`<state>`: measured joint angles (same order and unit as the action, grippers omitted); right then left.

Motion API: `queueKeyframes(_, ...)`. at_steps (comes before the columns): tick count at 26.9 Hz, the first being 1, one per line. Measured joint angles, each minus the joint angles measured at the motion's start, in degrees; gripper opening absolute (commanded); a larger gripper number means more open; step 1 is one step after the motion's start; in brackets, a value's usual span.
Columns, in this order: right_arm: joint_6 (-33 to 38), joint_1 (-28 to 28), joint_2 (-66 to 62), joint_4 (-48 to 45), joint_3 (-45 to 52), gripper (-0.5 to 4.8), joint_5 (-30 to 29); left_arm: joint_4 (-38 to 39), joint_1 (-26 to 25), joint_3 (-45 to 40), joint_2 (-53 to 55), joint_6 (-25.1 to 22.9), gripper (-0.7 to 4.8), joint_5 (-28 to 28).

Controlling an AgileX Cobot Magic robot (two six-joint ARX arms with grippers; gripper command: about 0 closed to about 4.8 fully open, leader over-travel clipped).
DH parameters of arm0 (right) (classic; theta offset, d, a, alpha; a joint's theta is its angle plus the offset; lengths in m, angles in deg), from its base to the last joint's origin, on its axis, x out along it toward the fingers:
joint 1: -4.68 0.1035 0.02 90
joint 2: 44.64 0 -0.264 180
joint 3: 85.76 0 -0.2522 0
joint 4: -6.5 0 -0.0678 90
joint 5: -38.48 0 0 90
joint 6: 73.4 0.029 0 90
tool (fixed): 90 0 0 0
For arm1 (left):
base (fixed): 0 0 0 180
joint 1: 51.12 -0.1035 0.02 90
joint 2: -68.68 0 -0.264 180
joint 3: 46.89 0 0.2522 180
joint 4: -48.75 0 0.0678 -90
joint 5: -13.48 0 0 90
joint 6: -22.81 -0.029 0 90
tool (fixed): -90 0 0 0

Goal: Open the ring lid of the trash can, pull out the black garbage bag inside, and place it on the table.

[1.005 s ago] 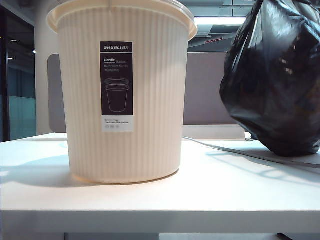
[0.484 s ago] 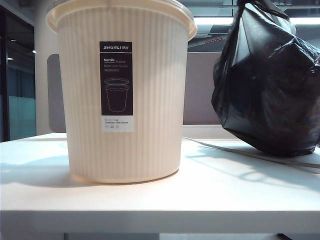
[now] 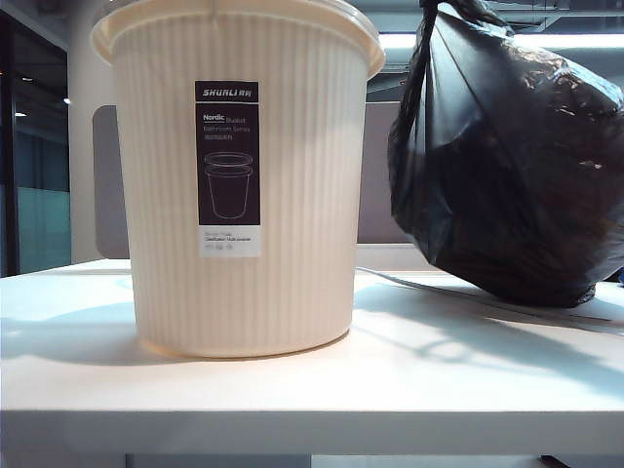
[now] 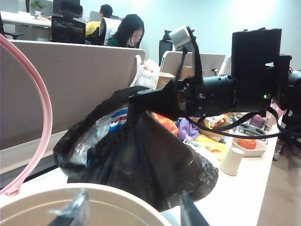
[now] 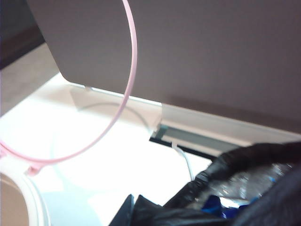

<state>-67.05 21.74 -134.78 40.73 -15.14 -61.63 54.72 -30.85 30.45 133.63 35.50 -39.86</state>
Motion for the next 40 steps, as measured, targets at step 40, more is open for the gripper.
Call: queueKeyframes(40,2.3,4.1,4.6,9.0,0.1,-0.02,10.1,1.2,0.0,0.0,0.0,0.0,2.45,0.9)
